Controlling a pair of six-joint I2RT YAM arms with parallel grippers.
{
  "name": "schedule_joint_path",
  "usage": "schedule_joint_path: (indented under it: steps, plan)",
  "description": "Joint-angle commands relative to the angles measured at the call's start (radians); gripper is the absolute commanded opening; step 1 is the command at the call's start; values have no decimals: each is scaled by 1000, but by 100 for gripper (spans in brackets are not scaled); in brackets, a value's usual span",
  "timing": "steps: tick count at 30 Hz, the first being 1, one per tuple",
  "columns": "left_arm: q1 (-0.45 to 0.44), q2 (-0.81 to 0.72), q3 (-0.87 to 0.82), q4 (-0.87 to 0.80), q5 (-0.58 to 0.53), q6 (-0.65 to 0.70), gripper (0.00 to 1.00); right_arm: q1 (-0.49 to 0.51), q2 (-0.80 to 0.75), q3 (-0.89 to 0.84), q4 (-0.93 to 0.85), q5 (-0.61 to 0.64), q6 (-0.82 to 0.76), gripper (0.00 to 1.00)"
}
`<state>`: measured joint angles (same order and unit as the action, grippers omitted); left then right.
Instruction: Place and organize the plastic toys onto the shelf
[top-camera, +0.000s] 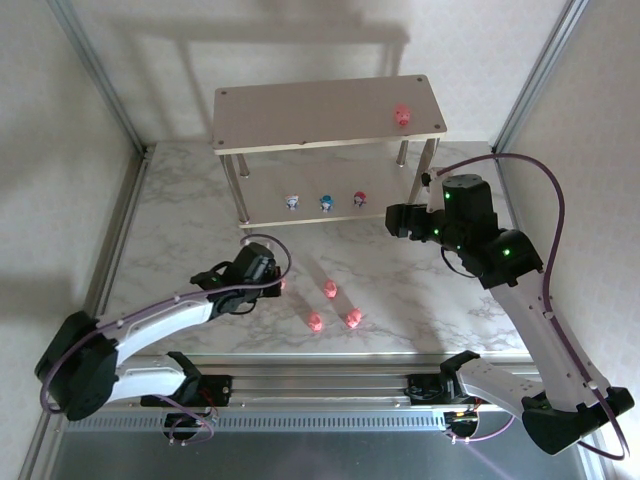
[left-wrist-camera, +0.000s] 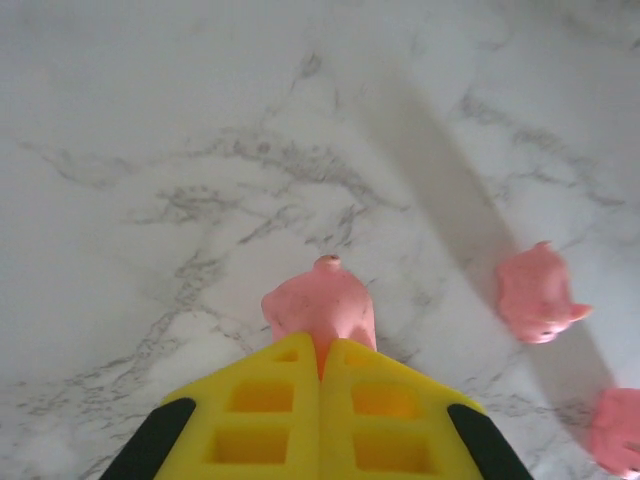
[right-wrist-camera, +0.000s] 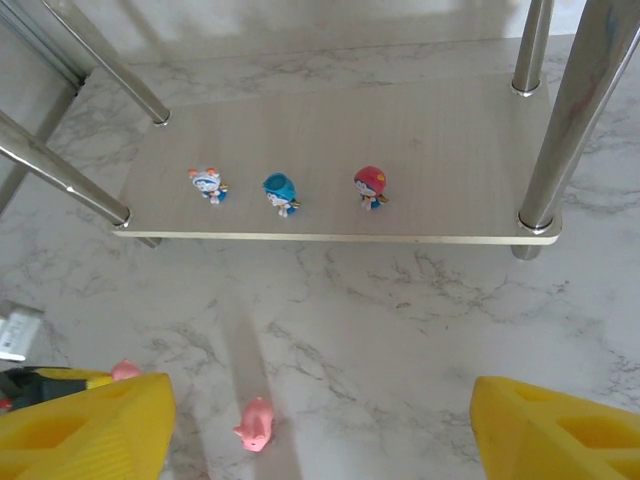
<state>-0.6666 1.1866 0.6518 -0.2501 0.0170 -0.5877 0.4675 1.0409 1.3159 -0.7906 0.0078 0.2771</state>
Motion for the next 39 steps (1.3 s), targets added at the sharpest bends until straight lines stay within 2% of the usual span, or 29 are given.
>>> schedule_joint_path:
  steps: [1, 5, 10, 18, 23, 30, 39]
  plan:
    - [14, -70, 84, -115, 10, 45, 0, 4, 5, -7, 31, 25, 9, 78]
    - [26, -115, 213, -197, 9, 83, 0, 5, 12, -4, 45, 19, 15, 78]
    - [58, -99, 475, -302, 16, 181, 0, 4, 56, 24, 30, 2, 6, 77]
    - [212, 85, 939, -433, 55, 403, 0, 4, 85, 44, 41, -15, -2, 76]
    - [311, 223, 1143, -430, 125, 463, 1, 5, 93, 54, 41, -23, -1, 76]
    - [384, 394, 1304, -439, 191, 494, 1, 5, 111, 77, 46, -30, -3, 76]
    - [433, 461, 1322, -417, 267, 474, 1, 4, 147, 83, 77, -48, 7, 76]
